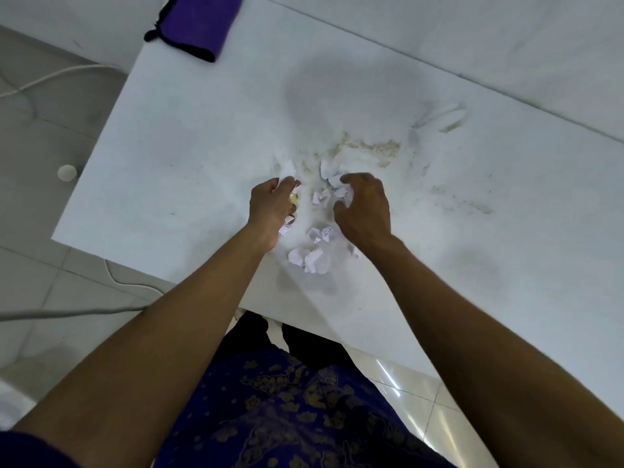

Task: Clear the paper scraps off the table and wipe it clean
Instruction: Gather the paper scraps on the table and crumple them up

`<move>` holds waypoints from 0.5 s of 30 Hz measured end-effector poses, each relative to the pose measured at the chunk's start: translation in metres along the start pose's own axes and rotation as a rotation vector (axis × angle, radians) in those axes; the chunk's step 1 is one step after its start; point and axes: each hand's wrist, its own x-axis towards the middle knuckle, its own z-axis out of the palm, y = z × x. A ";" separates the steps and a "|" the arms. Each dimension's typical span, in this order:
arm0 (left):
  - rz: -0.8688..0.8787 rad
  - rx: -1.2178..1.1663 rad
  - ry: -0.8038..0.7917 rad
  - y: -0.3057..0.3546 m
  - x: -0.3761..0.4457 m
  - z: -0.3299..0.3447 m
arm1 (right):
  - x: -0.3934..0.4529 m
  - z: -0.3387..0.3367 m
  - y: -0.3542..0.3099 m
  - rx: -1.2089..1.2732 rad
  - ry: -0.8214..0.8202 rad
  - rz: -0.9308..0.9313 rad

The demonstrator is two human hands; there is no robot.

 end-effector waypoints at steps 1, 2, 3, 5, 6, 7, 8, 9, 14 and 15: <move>0.006 0.007 0.002 -0.002 -0.002 -0.004 | 0.007 0.002 0.000 -0.085 -0.056 -0.028; 0.013 0.015 0.006 -0.005 -0.004 -0.007 | 0.013 0.004 -0.001 -0.159 -0.091 -0.068; 0.024 0.024 0.010 -0.007 -0.006 -0.011 | 0.019 0.006 -0.002 -0.211 -0.113 -0.113; 0.044 0.040 0.022 -0.010 -0.010 -0.016 | 0.025 0.013 -0.002 -0.249 -0.174 -0.172; 0.045 0.050 0.028 -0.011 -0.012 -0.018 | 0.026 0.016 0.000 -0.260 -0.212 -0.191; 0.040 0.060 0.033 -0.013 -0.014 -0.019 | 0.023 0.019 0.002 -0.281 -0.240 -0.219; 0.030 0.068 0.036 -0.013 -0.016 -0.020 | 0.018 0.022 0.006 -0.314 -0.244 -0.267; 0.016 0.069 0.037 -0.014 -0.018 -0.020 | 0.011 0.024 0.010 -0.349 -0.228 -0.334; -0.001 0.063 0.037 -0.024 -0.021 -0.025 | -0.036 0.027 0.031 -0.365 -0.177 -0.494; 0.000 0.061 0.036 -0.026 -0.022 -0.026 | -0.045 0.028 0.034 -0.380 -0.199 -0.501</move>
